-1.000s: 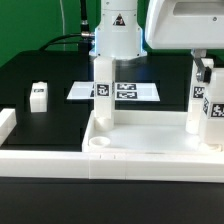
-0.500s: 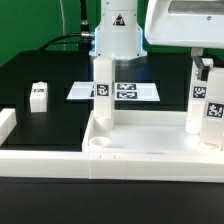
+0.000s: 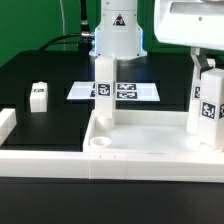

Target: Assemble desk

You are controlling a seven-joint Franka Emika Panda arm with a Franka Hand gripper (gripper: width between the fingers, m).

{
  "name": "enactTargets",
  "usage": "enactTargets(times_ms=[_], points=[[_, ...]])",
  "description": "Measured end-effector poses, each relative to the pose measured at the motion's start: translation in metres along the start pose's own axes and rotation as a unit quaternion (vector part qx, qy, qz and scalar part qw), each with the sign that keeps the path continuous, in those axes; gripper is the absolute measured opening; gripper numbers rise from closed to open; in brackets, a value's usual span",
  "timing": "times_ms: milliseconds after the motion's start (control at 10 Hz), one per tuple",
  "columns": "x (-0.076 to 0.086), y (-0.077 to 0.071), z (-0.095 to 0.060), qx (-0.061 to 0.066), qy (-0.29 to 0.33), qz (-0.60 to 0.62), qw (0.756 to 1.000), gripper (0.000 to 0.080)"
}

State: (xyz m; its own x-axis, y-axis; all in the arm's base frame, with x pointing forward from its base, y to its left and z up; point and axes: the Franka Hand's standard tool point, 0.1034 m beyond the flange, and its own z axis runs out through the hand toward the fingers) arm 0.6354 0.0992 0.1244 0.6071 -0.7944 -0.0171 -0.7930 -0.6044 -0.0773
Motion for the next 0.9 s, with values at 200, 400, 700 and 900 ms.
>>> enactTargets(times_ms=[200,400,700,900], points=[[-0.0002,-0.0001,0.0002,0.009,-0.003,0.076,0.997,0.0290],[-0.0015,-0.0008,0.0007,0.013,-0.009,0.167,0.986,0.0290],[-0.0020,-0.0019,0.0009,0.014,-0.013,0.249,0.968,0.0290],[-0.0019,-0.0014,0.0014,0.012,-0.012,0.232,0.973,0.0290]])
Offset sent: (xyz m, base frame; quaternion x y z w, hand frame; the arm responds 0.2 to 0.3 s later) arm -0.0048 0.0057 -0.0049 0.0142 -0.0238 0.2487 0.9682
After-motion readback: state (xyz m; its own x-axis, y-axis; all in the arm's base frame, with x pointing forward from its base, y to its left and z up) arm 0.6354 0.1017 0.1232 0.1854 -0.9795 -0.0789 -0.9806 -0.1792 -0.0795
